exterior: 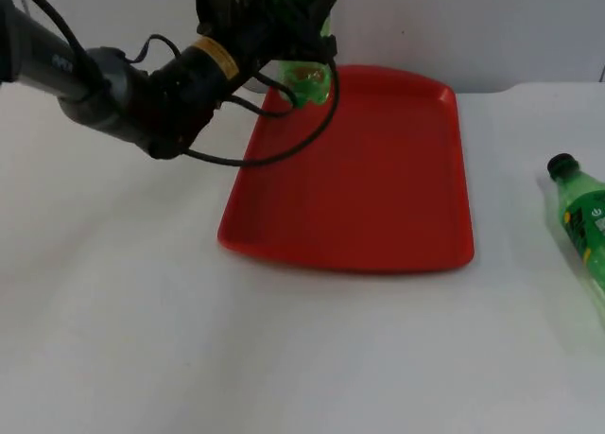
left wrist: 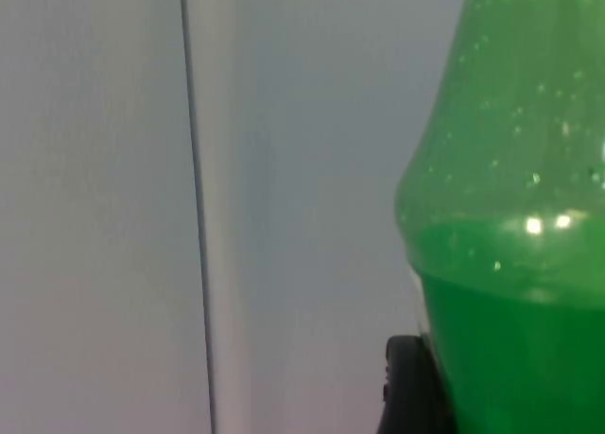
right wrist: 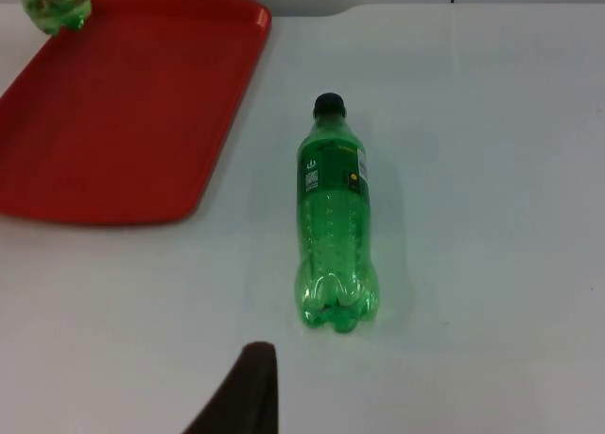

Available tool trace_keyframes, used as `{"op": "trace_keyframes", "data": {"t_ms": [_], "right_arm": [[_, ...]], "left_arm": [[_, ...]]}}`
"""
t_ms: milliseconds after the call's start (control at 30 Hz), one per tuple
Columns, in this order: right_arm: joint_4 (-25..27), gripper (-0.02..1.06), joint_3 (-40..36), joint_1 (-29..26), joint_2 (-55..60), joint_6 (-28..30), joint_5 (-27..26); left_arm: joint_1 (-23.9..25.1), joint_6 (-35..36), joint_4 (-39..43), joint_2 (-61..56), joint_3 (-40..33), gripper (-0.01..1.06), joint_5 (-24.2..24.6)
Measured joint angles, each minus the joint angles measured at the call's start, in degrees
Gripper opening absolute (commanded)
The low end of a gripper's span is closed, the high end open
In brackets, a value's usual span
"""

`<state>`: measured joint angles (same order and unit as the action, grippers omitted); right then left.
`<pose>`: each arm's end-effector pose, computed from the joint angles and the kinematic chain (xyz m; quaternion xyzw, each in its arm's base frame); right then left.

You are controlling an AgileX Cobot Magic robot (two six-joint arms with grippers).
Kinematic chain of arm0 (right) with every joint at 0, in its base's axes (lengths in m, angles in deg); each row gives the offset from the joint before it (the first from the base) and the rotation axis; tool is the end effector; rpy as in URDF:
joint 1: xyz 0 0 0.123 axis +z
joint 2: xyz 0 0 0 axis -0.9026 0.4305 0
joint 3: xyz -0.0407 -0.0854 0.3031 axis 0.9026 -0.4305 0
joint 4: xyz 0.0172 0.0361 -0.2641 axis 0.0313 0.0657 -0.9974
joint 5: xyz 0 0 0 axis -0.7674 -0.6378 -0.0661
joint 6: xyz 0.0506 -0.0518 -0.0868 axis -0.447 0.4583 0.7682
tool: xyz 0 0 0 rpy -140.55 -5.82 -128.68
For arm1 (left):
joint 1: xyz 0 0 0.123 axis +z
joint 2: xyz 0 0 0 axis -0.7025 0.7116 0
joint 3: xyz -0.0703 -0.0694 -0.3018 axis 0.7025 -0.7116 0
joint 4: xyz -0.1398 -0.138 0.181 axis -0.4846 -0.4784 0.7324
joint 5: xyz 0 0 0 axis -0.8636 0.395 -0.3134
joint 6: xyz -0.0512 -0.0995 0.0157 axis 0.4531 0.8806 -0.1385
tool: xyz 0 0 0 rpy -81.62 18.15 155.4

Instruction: Place the bottle upright on the tray.

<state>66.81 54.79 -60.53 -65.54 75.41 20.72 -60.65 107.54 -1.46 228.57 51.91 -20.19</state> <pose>-0.0074 0.0021 0.2778 -0.0338 0.8547 0.0292 0.5172 0.5632 -0.2072 0.1080 0.2141 0.5723 -0.2590 0.7480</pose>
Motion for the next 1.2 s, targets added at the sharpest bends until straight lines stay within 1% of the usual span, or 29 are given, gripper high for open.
{"op": "trace_keyframes", "data": {"t_ms": [233, 467, 667, 933, 967, 1000, 1067, 1100, 1167, 1200], "right_arm": [[0.00, 1.02, 0.00, 0.00, 0.00, 0.00, 0.00], [0.00, 1.02, 0.00, 0.00, 0.00, 0.00, 0.00], [0.00, 1.02, 0.00, 0.00, 0.00, 0.00, 0.00], [0.00, 1.02, 0.00, 0.00, 0.00, 0.00, 0.00], [0.00, 1.02, 0.00, 0.00, 0.00, 0.00, 0.00], [0.00, 1.02, 0.00, 0.00, 0.00, 0.00, 0.00], [0.00, 1.02, 0.00, 0.00, 0.00, 0.00, 0.00], [0.00, 1.02, 0.00, 0.00, 0.00, 0.00, 0.00], [0.00, 1.02, 0.00, 0.00, 0.00, 0.00, 0.00], [0.00, 1.02, 0.00, 0.00, 0.00, 0.00, 0.00]], "left_arm": [[0.00, 0.14, 0.00, 3.99, 2.43, 0.00, 0.00], [0.00, -1.08, 0.22, 7.23, 2.77, 0.00, -0.44], [0.00, -2.30, 0.22, 8.05, 3.11, 0.00, -2.76], [0.00, -2.62, 1.08, 8.05, 3.11, 0.00, -2.76], [0.00, -2.37, 1.12, 8.05, 3.11, 0.02, -2.76], [0.00, -1.53, 1.22, 8.05, 3.11, 0.07, -2.89], [0.00, -0.86, 1.26, 8.05, 3.11, 0.21, -2.88], [0.00, -0.55, 1.37, 8.05, 3.11, 0.21, -2.88], [0.00, -0.13, 1.36, 8.05, 3.11, 0.42, -2.96], [0.00, -0.13, 1.36, 8.05, 3.11, 0.54, -2.96]]}}
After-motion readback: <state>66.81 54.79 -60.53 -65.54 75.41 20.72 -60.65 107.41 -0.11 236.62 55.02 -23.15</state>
